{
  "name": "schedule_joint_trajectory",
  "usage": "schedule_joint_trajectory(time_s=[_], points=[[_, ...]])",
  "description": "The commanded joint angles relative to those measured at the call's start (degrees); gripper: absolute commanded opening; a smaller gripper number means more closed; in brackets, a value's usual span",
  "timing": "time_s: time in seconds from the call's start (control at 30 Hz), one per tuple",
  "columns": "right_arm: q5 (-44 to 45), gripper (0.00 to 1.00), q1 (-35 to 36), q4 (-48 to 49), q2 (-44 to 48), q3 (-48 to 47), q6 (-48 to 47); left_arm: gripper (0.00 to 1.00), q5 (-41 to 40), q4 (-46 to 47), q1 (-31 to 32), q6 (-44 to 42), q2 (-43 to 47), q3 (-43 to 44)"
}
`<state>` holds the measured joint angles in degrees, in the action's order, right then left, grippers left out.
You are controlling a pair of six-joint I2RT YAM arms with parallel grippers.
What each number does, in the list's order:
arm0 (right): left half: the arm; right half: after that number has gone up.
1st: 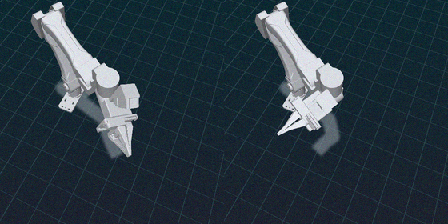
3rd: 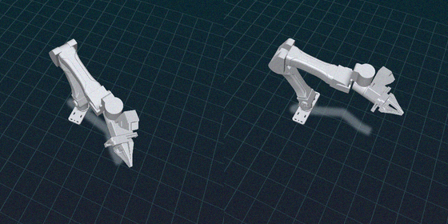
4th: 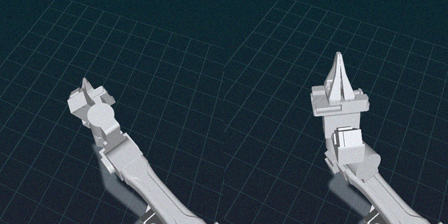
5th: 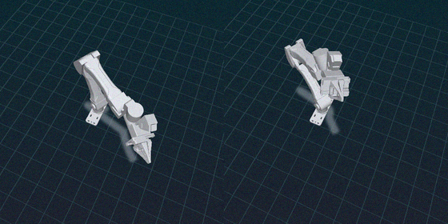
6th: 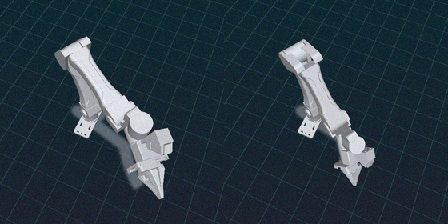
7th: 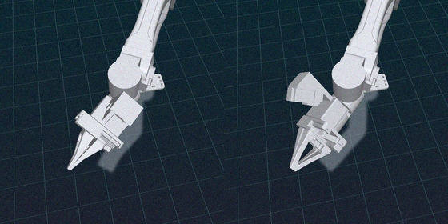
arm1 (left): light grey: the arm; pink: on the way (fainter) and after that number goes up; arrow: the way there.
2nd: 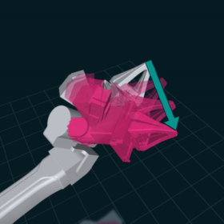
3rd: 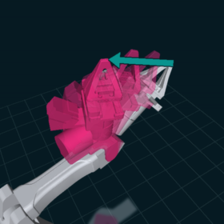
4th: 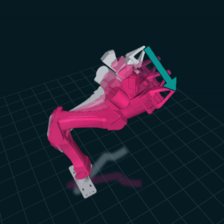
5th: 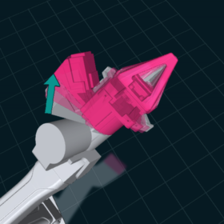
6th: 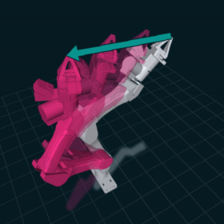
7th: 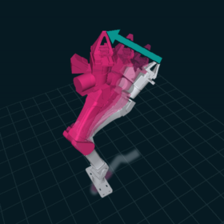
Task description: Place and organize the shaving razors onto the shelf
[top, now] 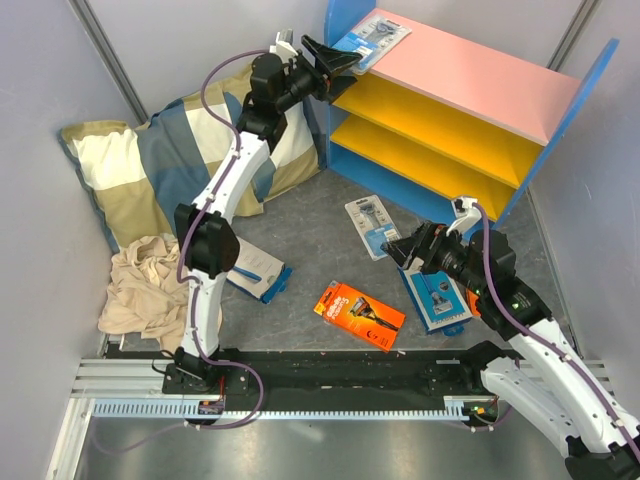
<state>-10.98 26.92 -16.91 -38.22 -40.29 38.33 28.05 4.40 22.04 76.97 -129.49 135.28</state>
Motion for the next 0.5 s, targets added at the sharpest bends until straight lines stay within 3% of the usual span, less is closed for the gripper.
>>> schedule_joint_trajectory(time_s=[0.0,0.27,0.47], points=[[-1.4,0.98,-0.2,1.5,0.9,0.4,-0.2,0.83,2.7,5.3,0.2,-2.4,6.4,-2.0],[-1.5,0.98,-0.1,1.6,0.4,1.2,-0.3,0.90,3.0,7.4,0.1,-5.8,14.9,-15.1],[-1.6,0.98,-0.2,1.8,-0.4,1.1,-1.4,0.94,2.6,9.7,0.1,-8.9,26.0,-34.2]])
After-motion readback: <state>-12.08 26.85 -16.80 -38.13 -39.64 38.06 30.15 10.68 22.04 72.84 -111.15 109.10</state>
